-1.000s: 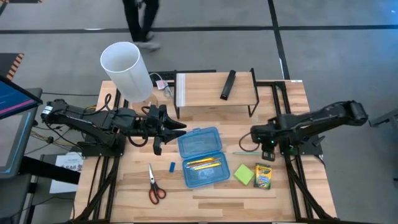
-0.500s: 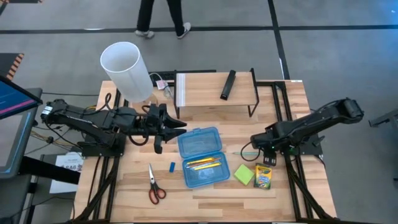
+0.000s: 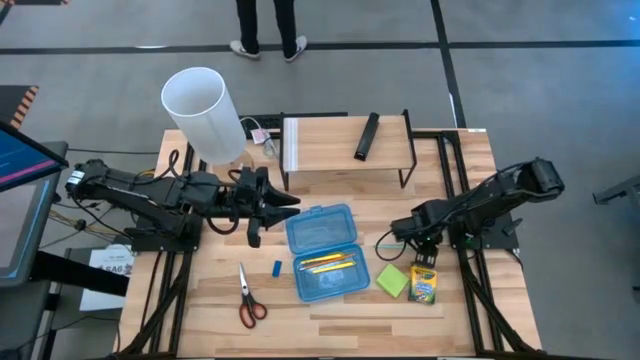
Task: Pack school essentials
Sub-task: Put the blue pencil into the blue supply box
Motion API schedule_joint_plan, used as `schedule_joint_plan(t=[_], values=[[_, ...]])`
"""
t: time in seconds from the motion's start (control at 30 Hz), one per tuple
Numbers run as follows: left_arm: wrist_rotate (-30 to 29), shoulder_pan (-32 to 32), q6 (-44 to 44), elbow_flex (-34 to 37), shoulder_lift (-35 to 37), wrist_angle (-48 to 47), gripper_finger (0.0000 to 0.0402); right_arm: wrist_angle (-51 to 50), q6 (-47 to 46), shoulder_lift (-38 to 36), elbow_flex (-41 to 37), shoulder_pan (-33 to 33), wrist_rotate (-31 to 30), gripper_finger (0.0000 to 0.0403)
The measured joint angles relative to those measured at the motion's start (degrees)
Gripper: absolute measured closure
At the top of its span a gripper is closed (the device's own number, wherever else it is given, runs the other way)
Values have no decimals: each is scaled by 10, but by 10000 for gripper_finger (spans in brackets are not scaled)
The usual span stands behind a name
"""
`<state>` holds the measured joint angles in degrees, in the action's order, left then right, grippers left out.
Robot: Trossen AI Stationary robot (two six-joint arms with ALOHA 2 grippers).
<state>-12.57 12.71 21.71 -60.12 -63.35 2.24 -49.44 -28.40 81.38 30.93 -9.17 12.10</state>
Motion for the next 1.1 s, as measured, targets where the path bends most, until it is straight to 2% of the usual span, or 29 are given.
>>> schedule_joint_plan(t=[0.1, 0.4, 0.53, 0.73, 1.1], values=[[3, 0, 1, 0, 0, 0, 285, 1, -4, 4, 0, 0, 3, 242], [12, 0, 4, 0, 0, 0, 285, 0, -16, 4, 4, 36, 24, 330], [15, 0, 4, 0, 0, 0, 285, -2, -16, 4, 14, 46, 27, 355], [15, 0, 4, 0, 0, 1, 285, 20, -18, 4, 24, 48, 29, 374], [15, 0, 4, 0, 0, 2, 285, 35, -46, 3, 25, 48, 42, 386]])
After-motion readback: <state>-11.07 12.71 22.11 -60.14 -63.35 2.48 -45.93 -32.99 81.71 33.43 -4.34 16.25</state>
